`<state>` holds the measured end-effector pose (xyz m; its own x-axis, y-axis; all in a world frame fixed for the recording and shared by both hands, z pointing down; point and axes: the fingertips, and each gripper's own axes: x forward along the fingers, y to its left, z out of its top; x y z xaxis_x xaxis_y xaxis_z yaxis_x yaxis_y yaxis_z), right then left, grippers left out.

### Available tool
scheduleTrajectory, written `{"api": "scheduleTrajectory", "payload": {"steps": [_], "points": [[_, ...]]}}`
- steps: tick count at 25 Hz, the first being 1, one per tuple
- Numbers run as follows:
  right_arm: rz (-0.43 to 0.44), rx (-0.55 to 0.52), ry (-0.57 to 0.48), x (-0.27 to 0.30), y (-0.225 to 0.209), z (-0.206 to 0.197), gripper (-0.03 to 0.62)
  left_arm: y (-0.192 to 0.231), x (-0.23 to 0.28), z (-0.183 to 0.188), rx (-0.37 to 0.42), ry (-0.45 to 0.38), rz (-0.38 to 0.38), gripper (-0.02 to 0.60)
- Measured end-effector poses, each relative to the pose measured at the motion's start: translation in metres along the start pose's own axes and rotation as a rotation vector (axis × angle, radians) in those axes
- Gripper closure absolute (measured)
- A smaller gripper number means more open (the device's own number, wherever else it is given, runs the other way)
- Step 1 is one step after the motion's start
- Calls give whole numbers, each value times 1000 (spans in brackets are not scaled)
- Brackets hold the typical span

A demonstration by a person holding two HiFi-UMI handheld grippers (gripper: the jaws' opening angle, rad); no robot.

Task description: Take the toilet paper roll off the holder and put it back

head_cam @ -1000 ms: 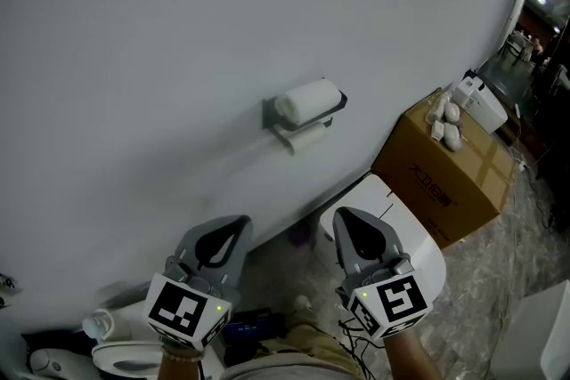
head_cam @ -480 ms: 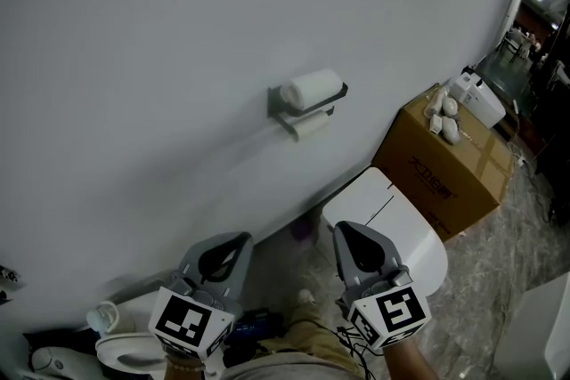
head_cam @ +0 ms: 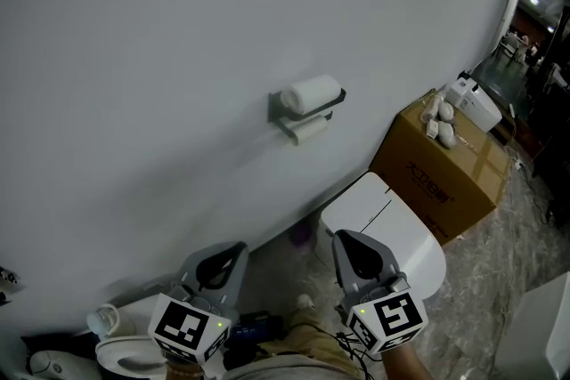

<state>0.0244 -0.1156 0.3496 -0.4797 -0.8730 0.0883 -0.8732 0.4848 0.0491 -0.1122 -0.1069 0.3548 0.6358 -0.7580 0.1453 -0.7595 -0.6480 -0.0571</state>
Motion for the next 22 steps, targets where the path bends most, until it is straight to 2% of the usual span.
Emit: {"api": "scheduleTrajectory", "payload": {"steps": [22], "points": [[-12,-17,15,3,-6,1,589,1,12,5,-7,-14,-26,589]]}}
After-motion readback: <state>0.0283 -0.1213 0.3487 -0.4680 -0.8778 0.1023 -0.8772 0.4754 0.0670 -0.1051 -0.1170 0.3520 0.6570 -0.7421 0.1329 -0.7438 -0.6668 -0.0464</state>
